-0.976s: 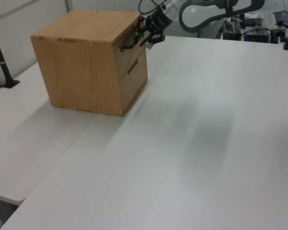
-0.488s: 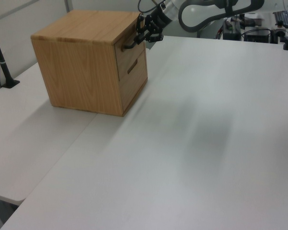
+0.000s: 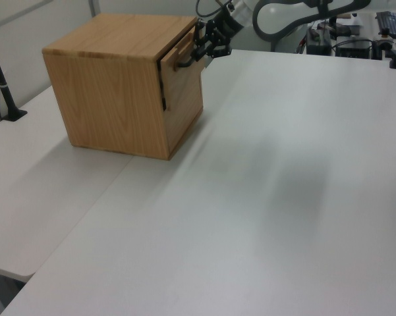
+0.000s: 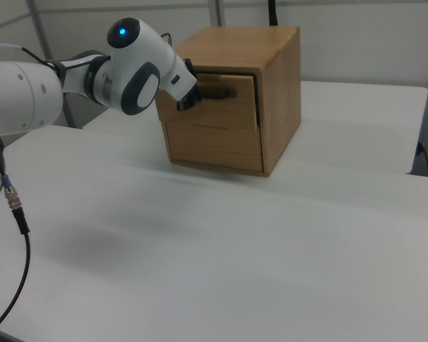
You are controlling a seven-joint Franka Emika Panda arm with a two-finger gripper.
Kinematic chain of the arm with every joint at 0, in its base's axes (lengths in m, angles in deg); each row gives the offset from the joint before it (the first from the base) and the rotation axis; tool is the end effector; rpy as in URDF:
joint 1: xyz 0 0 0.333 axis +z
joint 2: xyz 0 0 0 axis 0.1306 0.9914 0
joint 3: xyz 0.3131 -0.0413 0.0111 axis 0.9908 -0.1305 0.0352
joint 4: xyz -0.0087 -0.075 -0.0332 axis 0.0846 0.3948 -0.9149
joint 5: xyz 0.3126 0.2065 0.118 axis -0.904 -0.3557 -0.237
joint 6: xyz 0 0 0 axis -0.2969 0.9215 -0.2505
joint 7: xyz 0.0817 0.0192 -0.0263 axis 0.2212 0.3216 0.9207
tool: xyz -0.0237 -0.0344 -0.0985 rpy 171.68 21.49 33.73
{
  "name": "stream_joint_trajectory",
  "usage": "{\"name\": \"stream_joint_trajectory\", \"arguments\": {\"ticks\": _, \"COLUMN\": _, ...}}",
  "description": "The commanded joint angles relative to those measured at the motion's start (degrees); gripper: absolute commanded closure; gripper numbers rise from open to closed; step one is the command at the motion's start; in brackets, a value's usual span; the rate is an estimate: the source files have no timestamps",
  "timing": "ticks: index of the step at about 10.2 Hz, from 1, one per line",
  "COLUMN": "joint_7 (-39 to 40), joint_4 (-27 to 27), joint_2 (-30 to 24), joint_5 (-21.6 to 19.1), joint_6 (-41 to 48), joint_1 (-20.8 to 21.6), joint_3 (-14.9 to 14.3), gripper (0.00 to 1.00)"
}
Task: Open the drawer by sliding it
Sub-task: 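Pull the handle outward, sliding the upper drawer out of the cabinet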
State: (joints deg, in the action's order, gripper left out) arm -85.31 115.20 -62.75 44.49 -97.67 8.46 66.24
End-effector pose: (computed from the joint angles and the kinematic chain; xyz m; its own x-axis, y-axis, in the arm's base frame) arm 0.7367 0.0053 0.5217 0.2434 -0.9613 0.1291 -0.6494 -0.2604 -0.7145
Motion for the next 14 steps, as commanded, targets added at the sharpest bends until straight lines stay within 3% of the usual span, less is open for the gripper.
{"name": "stream_joint_trajectory", "arguments": {"ticks": 1, "joint_7": 4.7, "joint_4": 6.9, "joint_2": -9.7, "joint_5": -0.8, "joint_6": 4.5, "joint_1": 0.4, "joint_3": 0.7, "gripper": 1.0}}
{"name": "stream_joint_trajectory", "arguments": {"ticks": 7, "joint_7": 6.8, "joint_4": 7.5, "joint_2": -14.2, "joint_5": -0.9, "joint_6": 19.1, "joint_1": 0.4, "joint_3": 0.6, "gripper": 1.0}}
{"name": "stream_joint_trajectory", "arguments": {"ticks": 14, "joint_7": 19.2, "joint_4": 7.1, "joint_2": -19.7, "joint_5": -1.0, "joint_6": 39.5, "joint_1": -0.5, "joint_3": 0.4, "gripper": 1.0}}
